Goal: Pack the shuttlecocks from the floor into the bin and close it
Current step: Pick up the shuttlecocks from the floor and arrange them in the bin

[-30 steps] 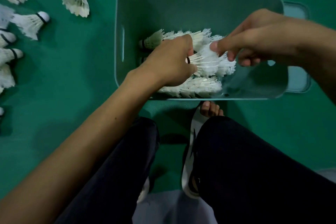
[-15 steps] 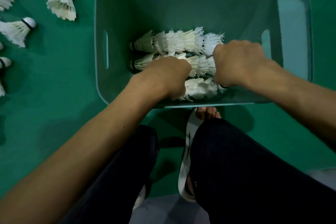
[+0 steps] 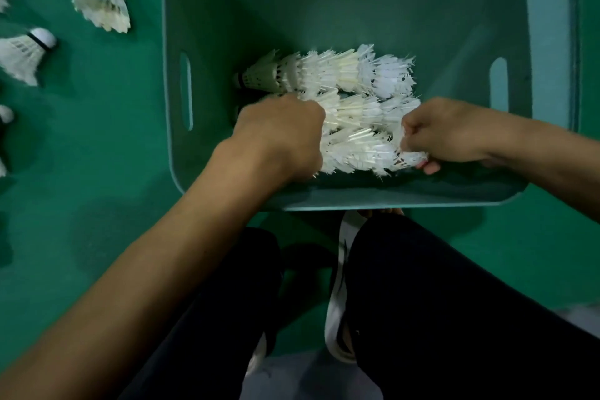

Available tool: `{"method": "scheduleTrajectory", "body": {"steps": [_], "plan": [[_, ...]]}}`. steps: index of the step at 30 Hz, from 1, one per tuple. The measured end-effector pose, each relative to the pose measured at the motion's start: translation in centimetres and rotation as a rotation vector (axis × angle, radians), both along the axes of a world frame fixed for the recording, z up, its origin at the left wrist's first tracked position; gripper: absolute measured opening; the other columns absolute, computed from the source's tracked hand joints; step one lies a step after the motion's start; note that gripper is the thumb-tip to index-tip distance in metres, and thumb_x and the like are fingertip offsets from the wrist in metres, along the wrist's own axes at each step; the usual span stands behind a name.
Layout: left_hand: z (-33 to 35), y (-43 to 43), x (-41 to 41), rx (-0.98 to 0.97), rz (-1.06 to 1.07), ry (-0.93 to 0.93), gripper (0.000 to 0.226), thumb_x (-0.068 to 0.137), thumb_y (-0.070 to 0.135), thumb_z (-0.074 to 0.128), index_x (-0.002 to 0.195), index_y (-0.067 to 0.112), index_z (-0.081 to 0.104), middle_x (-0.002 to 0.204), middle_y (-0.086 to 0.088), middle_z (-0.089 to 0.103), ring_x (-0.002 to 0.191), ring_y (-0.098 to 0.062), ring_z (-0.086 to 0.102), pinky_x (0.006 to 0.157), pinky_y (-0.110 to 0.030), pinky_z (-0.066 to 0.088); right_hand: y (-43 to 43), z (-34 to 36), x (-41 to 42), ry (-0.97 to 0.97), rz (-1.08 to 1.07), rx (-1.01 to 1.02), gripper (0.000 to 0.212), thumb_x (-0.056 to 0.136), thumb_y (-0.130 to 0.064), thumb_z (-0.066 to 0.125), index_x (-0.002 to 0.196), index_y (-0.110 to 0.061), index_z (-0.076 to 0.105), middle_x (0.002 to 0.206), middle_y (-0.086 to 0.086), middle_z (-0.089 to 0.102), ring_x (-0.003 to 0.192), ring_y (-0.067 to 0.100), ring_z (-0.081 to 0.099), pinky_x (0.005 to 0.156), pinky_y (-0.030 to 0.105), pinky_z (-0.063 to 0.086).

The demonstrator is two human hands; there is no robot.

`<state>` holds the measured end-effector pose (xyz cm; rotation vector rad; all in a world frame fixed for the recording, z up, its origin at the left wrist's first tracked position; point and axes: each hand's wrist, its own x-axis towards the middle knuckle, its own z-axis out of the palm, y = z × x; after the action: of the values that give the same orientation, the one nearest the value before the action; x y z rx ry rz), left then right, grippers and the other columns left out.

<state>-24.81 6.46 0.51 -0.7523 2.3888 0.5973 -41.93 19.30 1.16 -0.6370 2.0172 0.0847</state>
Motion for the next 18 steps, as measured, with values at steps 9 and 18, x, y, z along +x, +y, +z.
{"method": "scheduleTrajectory", "body": {"steps": [9,18], "plan": [[1.5,-0.5,-0.9,-0.083,-0.108,0.161,0.062,0.072,0.037,0.086,0.122,0.018,0.057,0.130,-0.012,0.046,0.123,-0.035,0.045,0.097,-0.048,0.043,1.6,2.3,1.2,0.022,-0.003,-0.141,0.026,0.099,-0.014,0.060,0.075,-0.006,0.056,0.076,0.019,0.068,0.035,-0.001,0.051,0.052,0.027,0.037],[-0.7,2.0,-3.1,0.073,-0.266,0.298,0.054,0.078,0.040,0.080,0.122,0.021,0.055,0.115,-0.004,0.064,0.106,-0.027,0.060,0.074,-0.035,0.042,2.1,4.6,2.4,0.063,0.086,-0.252,0.028,0.100,-0.015,0.059,0.075,-0.005,0.056,0.055,0.007,0.052,0.033,0.000,0.049,0.051,0.028,0.028]]}}
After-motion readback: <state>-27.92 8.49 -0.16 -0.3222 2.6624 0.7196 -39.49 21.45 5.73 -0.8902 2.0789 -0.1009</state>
